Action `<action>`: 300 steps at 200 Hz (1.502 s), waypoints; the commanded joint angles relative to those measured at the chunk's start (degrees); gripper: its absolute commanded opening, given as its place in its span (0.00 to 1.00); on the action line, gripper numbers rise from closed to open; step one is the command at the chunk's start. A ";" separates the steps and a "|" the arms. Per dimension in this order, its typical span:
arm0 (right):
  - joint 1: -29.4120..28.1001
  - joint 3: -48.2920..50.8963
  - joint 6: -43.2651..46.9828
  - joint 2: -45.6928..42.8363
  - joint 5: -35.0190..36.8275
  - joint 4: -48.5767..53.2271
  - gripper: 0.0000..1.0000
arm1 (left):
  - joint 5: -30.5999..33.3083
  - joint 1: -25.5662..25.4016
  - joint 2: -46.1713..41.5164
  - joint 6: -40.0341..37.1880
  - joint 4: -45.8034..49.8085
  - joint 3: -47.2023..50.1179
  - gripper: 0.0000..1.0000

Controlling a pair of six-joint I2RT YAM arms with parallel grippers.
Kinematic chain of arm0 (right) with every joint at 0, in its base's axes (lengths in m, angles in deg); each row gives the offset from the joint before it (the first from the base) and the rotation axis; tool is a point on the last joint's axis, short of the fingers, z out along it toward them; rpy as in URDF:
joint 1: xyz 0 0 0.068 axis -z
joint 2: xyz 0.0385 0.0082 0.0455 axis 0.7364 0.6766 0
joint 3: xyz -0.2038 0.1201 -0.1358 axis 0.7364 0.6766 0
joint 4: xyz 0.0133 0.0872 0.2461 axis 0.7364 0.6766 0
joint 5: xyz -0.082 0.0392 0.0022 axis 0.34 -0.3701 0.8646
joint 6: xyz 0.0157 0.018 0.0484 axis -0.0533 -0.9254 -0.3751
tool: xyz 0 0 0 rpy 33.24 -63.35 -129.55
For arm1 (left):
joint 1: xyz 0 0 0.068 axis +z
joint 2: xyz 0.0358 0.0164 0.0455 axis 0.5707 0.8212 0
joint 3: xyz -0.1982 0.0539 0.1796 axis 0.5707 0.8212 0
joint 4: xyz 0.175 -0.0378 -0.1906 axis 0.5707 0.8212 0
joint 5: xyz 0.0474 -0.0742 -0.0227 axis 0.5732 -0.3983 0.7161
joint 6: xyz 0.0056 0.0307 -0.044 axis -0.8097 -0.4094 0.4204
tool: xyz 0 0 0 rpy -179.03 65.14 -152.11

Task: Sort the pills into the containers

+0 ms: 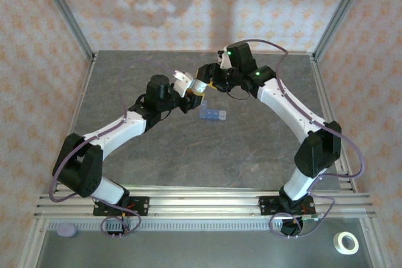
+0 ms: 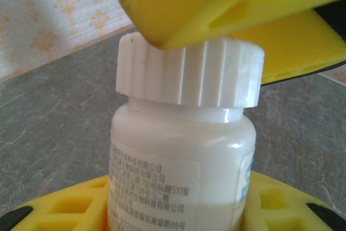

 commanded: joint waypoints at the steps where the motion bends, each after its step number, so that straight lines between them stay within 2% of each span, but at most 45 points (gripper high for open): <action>1: -0.48 -0.50 2.38 -0.06 -1.41 1.18 0.54 | 0.87 0.23 -0.35 -0.20 -1.89 -1.33 0.00; 34: -0.46 -1.52 7.14 0.45 -2.68 3.05 0.49 | 0.43 0.20 -0.30 0.19 -2.11 -1.54 0.00; 84: 1.00 -2.61 27.47 0.97 -8.25 5.57 0.48 | -1.87 0.32 -1.05 1.40 -2.24 -1.46 0.00; 101: 2.53 -1.86 29.60 1.13 -11.83 4.42 0.48 | -3.17 0.36 -1.19 2.38 -2.71 -1.35 0.00; 125: 4.31 -1.46 27.38 0.80 -15.47 2.76 0.55 | -3.86 0.36 -1.27 3.03 -2.85 -1.13 0.00; 152: 6.15 2.33 19.23 -3.74 -15.83 -3.49 0.70 | -3.03 0.44 -1.36 2.22 -2.65 -1.00 0.00; 176: 6.64 1.57 12.47 -5.27 -9.51 -0.74 0.77 | -2.21 0.40 -1.06 0.94 -1.93 -1.22 0.00; 215: 5.89 0.72 0.40 -3.38 -2.68 0.93 0.78 | -1.64 0.42 -0.66 -0.11 -1.23 -1.62 0.00; 250: 3.44 -0.54 -0.69 -1.83 -0.64 0.30 0.78 | -1.64 0.36 -0.83 -0.11 -1.06 -1.49 0.00; 300: 1.35 -2.59 -0.42 0.08 -0.91 0.60 0.69 | -1.64 0.45 -1.03 -0.13 -1.10 -1.27 0.00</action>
